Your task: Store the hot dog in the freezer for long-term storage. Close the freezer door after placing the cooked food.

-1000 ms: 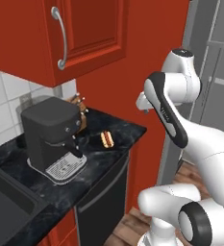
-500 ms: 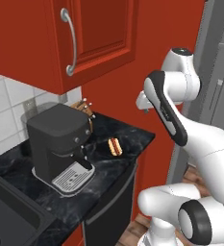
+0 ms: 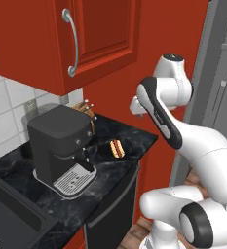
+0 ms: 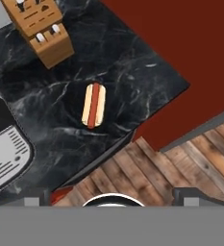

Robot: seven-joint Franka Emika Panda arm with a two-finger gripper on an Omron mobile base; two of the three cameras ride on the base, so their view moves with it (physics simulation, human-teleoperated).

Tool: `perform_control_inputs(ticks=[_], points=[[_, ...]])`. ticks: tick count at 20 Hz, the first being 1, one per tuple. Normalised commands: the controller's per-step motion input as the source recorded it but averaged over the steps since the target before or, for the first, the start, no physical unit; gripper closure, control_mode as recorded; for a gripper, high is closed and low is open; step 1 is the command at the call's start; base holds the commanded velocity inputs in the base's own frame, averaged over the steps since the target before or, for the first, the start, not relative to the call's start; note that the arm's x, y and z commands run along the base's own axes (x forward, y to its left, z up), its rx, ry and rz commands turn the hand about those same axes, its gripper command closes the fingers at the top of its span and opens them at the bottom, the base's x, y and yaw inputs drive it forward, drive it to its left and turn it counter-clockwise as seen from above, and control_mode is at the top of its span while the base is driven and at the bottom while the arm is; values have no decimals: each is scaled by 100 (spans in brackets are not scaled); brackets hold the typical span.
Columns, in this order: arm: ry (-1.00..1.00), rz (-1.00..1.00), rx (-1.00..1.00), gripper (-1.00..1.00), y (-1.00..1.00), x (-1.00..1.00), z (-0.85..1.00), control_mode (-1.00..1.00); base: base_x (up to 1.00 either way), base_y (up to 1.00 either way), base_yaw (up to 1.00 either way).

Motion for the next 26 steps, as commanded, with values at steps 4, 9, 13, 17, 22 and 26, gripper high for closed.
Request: perform_control_inputs(ticks=[4,9,13,17,22,26], points=[[3,-2,1,-100,20,19,-49,-100,0,0,0],[6,-3,6,-100,30,11,-44,-100,0,0,0],[12,-3,0,-100,16,24,-65,-100,0,0,0],[1,0,-8,-100,0,17,-39,-100,0,0,0],[9,0,-3,-100,0,25,-38,-100,0,0,0],[7,0,5,-100,1,49,-23,-100,0,0,0]])
